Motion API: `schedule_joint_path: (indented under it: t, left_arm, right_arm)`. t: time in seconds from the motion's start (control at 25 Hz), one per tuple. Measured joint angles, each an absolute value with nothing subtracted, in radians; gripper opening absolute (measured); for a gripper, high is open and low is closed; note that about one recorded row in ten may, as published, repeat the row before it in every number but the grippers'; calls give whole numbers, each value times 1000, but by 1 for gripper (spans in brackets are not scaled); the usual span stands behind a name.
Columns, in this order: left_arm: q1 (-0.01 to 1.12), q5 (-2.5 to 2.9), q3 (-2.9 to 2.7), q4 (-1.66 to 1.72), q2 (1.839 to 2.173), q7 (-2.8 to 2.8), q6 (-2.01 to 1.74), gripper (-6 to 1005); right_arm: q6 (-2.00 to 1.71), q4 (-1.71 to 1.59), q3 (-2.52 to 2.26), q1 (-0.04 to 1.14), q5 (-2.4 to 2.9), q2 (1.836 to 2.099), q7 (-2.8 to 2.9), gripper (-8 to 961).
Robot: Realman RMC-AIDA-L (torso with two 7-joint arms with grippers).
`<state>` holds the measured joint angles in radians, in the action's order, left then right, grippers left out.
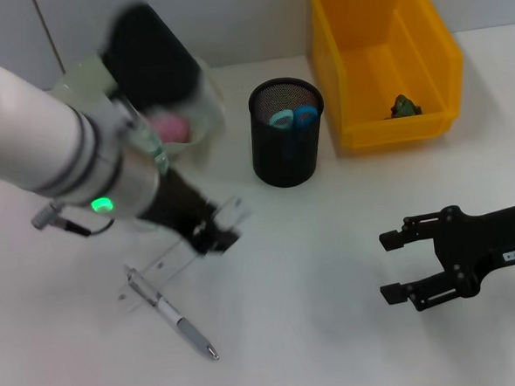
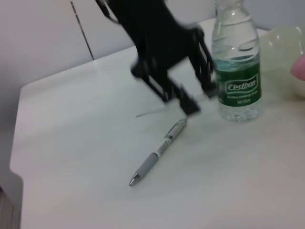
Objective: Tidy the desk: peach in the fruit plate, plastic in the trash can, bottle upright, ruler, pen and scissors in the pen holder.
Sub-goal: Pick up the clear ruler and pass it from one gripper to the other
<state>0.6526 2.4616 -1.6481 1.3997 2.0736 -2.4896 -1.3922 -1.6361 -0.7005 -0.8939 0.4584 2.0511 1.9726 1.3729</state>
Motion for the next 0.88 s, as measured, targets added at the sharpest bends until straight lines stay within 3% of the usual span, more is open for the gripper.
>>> schedule_joint_path:
  t: [0.36,0.56,0.88]
  left_arm:
    - [495,1839,-1340,1410,2068,-2314,-1441,390]
    - [420,1442,-1271,1177,2066,-2066,-1462,390]
    - [392,1029,-1330,758,2078,-1529,-1456,389]
  right_arm:
    - [-1620,-700,-884,457,2051,1971,1374,777]
    - [-1602,-701,-883,458,2051,1970,1374,775]
    - [-1603,-712,-857,459,2042,1975,1371,772]
